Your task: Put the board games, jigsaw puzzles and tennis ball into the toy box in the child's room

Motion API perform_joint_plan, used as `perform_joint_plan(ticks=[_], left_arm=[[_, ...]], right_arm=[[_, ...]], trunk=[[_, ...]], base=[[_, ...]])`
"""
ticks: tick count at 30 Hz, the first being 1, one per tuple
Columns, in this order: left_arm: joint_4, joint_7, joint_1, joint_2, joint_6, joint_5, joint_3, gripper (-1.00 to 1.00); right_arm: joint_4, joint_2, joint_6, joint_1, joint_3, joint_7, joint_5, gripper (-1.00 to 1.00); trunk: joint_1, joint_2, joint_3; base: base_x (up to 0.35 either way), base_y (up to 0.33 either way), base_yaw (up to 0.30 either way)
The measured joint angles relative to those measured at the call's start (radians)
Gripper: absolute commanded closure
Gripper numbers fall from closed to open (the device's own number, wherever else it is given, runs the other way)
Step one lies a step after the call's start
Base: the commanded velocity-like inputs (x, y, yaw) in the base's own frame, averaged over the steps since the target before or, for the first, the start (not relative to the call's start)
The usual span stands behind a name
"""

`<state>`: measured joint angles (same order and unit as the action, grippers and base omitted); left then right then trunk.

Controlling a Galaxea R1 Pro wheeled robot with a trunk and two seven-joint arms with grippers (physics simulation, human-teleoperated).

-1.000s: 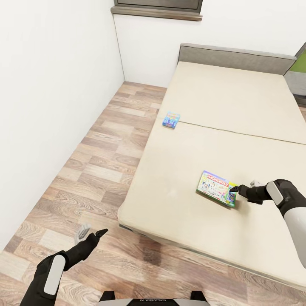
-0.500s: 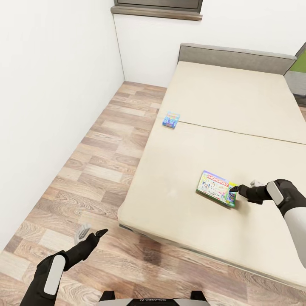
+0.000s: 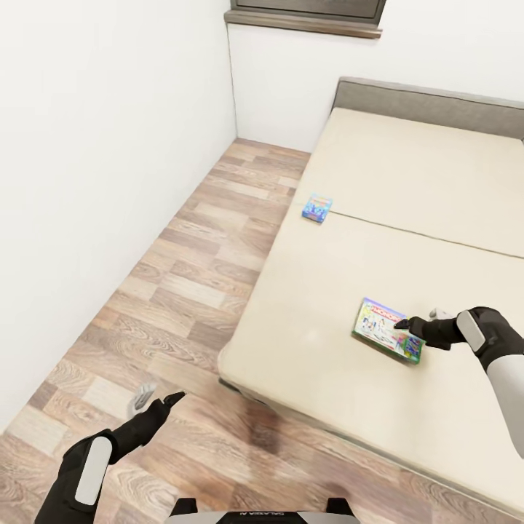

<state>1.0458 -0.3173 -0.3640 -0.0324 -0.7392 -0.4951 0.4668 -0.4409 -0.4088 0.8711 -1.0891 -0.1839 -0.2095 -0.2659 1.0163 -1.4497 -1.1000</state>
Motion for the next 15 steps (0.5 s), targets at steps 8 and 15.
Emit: perform_joint_plan(ticks=[8,15], left_arm=[[0.000,0.000,0.000,0.000,0.000,0.000,0.000,-1.00],[0.000,0.000,0.000,0.000,0.000,0.001,0.000,-1.00]], right_arm=[[0.000,-0.002,-0.001,-0.001,0.001,0.002,0.014,-1.00],[0.000,-0.005,-0.001,-0.001,0.001,0.002,0.012,-1.00]], trunk=[[-0.001,0.000,0.000],[0.000,0.000,0.000]], base=[[0.000,0.000,0.280],[0.000,0.000,0.156]])
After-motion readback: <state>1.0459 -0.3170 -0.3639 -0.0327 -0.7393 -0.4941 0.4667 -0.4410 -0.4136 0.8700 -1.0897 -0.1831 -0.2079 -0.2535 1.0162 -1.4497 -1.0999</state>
